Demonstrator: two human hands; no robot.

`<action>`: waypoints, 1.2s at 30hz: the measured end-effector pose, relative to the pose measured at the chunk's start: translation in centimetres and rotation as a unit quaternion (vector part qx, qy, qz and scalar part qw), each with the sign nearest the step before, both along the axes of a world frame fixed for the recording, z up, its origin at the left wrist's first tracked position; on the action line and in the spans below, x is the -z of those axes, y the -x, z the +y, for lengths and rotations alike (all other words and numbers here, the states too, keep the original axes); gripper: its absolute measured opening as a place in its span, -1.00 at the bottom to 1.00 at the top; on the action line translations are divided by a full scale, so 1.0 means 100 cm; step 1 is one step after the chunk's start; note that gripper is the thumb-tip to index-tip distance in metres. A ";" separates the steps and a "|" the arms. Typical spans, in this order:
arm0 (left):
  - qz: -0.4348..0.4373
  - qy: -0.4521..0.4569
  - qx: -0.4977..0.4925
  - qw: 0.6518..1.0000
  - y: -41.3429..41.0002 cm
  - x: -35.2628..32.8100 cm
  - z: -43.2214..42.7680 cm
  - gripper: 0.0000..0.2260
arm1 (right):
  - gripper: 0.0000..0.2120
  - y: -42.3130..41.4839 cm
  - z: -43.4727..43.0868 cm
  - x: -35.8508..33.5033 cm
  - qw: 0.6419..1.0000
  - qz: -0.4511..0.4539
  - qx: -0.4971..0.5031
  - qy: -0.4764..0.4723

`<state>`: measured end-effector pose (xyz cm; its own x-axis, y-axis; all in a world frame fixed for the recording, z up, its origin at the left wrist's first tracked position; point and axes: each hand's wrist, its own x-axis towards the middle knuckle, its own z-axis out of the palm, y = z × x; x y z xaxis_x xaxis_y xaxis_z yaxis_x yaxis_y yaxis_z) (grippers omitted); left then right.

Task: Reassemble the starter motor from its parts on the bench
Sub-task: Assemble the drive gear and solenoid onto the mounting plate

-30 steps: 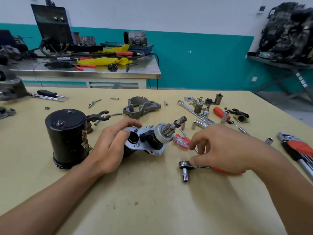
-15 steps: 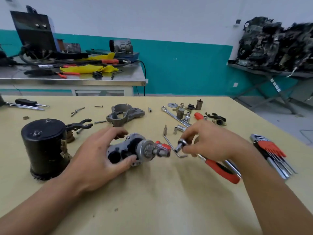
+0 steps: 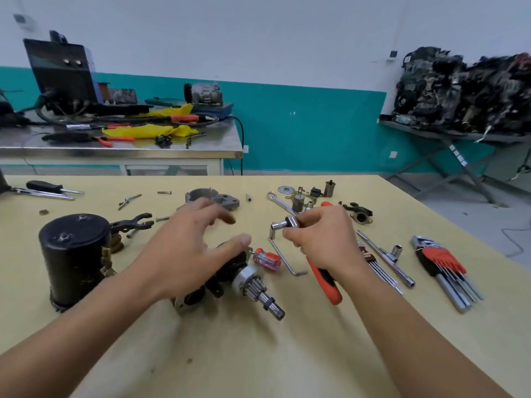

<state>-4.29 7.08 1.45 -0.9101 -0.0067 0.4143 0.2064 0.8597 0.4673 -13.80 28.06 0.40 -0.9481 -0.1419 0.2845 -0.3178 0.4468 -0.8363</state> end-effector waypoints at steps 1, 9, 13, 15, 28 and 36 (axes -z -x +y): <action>0.000 -0.008 -0.001 1.000 0.011 -0.009 0.009 -0.53 | -0.87 -0.001 -0.002 0.000 1.000 0.013 0.007 0.007; -0.079 -0.063 0.068 0.993 0.081 -0.027 0.062 -0.85 | -0.94 0.005 0.000 0.003 0.994 0.073 0.037 0.079; -0.093 -0.096 0.045 0.990 0.093 -0.032 0.054 -0.94 | -0.89 0.015 0.009 0.001 0.989 0.087 0.084 0.083; -0.113 -0.039 0.009 0.993 0.104 -0.036 0.039 -0.96 | -0.83 0.023 0.020 -0.003 0.980 0.110 0.136 0.097; -0.277 0.291 0.050 0.914 0.180 0.002 0.031 -0.68 | -0.86 0.028 0.025 0.003 0.980 0.136 0.129 0.071; -0.227 0.220 0.116 0.942 0.175 -0.001 0.027 -0.71 | -0.87 0.023 0.016 0.003 0.993 0.006 0.089 0.077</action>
<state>-21.75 9.73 1.57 -0.9499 0.2957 -0.1013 0.2776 0.9471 0.1614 -16.09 29.68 0.13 -0.9506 0.0739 0.3015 -0.2558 0.3638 -0.8957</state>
